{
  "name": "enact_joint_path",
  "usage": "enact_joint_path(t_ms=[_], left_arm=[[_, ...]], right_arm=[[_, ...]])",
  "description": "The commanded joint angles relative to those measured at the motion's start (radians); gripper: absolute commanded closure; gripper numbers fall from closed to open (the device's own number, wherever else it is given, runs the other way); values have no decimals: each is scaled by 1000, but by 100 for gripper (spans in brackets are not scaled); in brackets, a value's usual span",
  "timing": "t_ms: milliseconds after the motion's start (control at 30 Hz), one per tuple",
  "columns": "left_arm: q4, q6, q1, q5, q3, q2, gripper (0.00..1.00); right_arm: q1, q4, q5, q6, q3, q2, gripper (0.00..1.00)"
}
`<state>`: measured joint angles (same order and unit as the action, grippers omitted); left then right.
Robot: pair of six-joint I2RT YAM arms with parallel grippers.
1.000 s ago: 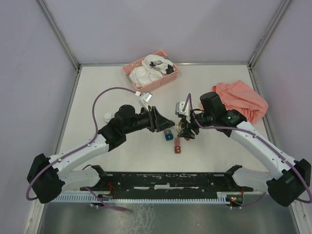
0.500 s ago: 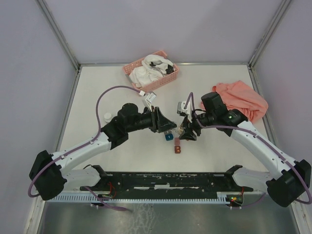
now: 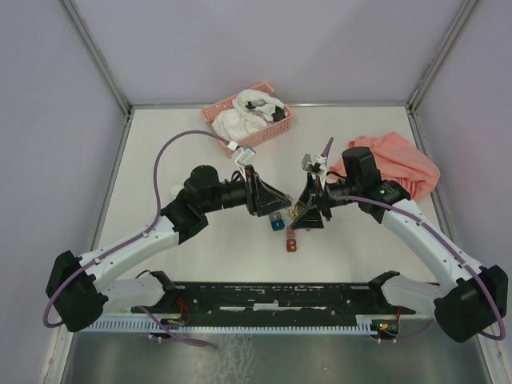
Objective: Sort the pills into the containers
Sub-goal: Screw the lid of the pill bottle onto the pill bottle.
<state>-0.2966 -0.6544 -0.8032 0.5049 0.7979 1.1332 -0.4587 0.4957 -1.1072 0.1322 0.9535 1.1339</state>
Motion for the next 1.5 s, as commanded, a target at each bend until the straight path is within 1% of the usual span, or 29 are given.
enact_joint_path(t_ms=[0, 100, 233, 400, 467, 533, 633, 733, 867, 967, 1033, 1100, 1133, 1267, 1367, 1467], left_arm=[[101, 126, -27, 154, 44, 9, 76], [102, 140, -25, 153, 47, 2, 73], [102, 131, -25, 96, 45, -28, 55], [125, 124, -25, -13, 44, -89, 25], [148, 128, -25, -59, 42, -113, 16], [175, 141, -23, -105, 41, -133, 11], [202, 163, -24, -126, 27, -166, 9], [197, 185, -23, -139, -27, -229, 7], [178, 187, -23, -211, -101, -336, 6], [66, 108, -22, -254, -168, -409, 7], [-51, -7, -24, -284, -212, -439, 6], [-102, -73, -24, -324, -217, -432, 7], [-106, -123, -25, -345, -211, -414, 7], [-102, -249, -27, -430, -177, -343, 7], [-36, -315, -45, -541, -131, -295, 7], [45, -335, -104, -694, -80, -256, 7]], right_arm=[[-7, -305, -183, -123, 23, -6, 98], [-3, -306, -179, -123, 22, -12, 98], [8, -299, -163, -109, 18, -28, 98], [10, -268, -156, -75, 24, -30, 98], [9, -260, -154, -65, 24, -31, 98], [11, -256, -151, -59, 26, -33, 98], [10, -246, -148, -46, 26, -37, 98], [9, -225, -142, -20, 31, -41, 98], [10, -162, -126, 47, 42, -50, 98], [10, -65, -71, 175, 56, -65, 98], [9, 0, 10, 285, 65, -77, 98], [9, 14, 82, 343, 58, -88, 98], [9, 14, 114, 362, 53, -97, 98], [9, -9, 204, 383, 37, -103, 98], [10, -19, 231, 379, 34, -101, 98], [9, -20, 240, 377, 33, -97, 98]])
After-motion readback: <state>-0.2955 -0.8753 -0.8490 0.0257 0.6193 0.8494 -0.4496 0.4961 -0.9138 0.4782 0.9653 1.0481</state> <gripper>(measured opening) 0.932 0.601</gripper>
